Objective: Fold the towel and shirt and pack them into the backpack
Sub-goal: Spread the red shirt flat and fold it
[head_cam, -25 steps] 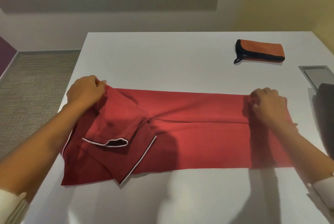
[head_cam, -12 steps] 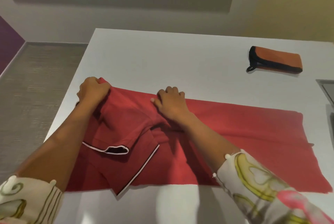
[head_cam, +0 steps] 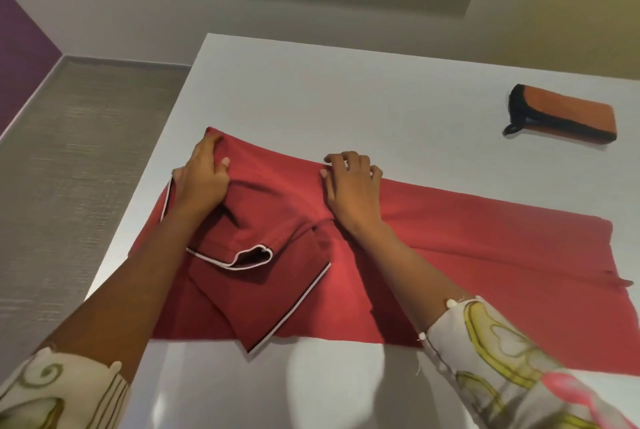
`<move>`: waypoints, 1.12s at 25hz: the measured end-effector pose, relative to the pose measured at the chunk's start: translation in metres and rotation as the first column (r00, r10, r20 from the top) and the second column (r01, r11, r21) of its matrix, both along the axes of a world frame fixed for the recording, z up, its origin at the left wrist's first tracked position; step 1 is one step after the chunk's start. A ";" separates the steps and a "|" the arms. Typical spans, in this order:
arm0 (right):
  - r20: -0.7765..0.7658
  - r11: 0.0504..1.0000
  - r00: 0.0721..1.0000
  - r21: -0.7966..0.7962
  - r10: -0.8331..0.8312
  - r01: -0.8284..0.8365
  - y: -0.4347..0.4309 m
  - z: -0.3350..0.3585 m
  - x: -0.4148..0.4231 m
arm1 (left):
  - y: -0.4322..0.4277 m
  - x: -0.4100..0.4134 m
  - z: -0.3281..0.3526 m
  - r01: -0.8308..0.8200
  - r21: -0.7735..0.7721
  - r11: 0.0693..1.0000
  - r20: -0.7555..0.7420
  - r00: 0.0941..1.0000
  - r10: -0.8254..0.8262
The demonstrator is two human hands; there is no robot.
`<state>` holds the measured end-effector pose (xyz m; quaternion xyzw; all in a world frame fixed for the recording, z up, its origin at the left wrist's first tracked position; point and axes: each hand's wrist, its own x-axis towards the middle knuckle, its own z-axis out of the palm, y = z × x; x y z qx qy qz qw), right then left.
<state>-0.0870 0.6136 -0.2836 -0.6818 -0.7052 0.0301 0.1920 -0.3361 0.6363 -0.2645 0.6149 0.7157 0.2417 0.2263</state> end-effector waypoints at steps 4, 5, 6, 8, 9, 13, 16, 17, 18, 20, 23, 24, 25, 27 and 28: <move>-0.209 0.983 0.974 0.145 -0.081 0.113 -0.045 0.013 0.042 | 0.003 0.003 0.002 -0.001 0.076 0.997 -0.153 0.988 0.013; -0.262 0.975 0.958 0.155 -0.113 0.158 -0.057 0.014 0.062 | 0.002 0.002 0.002 -0.003 0.056 0.998 -0.217 0.976 0.015; -0.281 0.972 0.951 0.153 -0.131 0.179 -0.070 0.013 0.082 | 0.000 0.005 0.004 -0.015 0.048 0.999 -0.301 0.953 0.029; -0.211 0.987 0.974 0.114 -0.084 0.110 -0.094 0.009 0.118 | -0.006 0.022 0.013 -0.037 0.129 0.991 -0.441 0.893 0.091; -0.154 0.996 0.988 0.076 -0.025 0.037 -0.104 0.007 0.129 | -0.012 0.033 0.019 0.026 0.203 0.979 -0.450 0.890 0.070; -0.012 0.992 0.992 -0.021 0.125 -0.125 -0.117 -0.001 0.135 | -0.048 0.088 0.023 0.630 0.168 0.758 -0.439 0.737 -0.514; -0.005 0.992 0.992 0.016 0.125 -0.125 -0.111 0.002 0.133 | -0.059 0.105 0.009 0.732 0.062 0.679 -0.545 0.594 -0.591; -0.029 0.991 0.991 0.037 0.131 -0.130 -0.113 0.005 0.135 | -0.059 0.105 0.008 0.723 0.065 0.688 -0.533 0.608 -0.589; -0.057 0.989 0.988 0.054 0.144 -0.141 -0.116 0.007 0.137 | -0.058 0.103 0.008 0.714 0.074 0.697 -0.502 0.630 -0.592; -0.072 0.981 0.979 0.051 0.192 -0.189 -0.123 0.009 0.141 | -0.057 0.099 0.011 0.707 0.062 0.705 -0.465 0.646 -0.606; -0.028 0.967 0.967 -0.025 0.252 -0.253 -0.131 0.008 0.146 | -0.060 0.099 0.014 0.698 0.000 0.716 -0.513 0.615 -0.599; -0.048 0.971 0.970 -0.032 0.237 -0.239 -0.131 0.009 0.146 | -0.060 0.100 0.016 0.700 -0.026 0.714 -0.530 0.596 -0.603; -0.090 0.979 0.976 -0.025 0.198 -0.201 -0.129 0.012 0.147 | -0.060 0.102 0.019 0.702 -0.048 0.711 -0.536 0.582 -0.611; -0.176 0.997 0.982 0.003 0.071 -0.072 -0.123 0.014 0.152 | -0.058 0.106 0.027 0.674 -0.073 0.735 -0.523 0.602 -0.604; -0.195 1.000 0.981 0.005 -0.010 0.011 -0.119 0.014 0.157 | -0.056 0.109 0.030 0.650 -0.066 0.757 -0.520 0.625 -0.582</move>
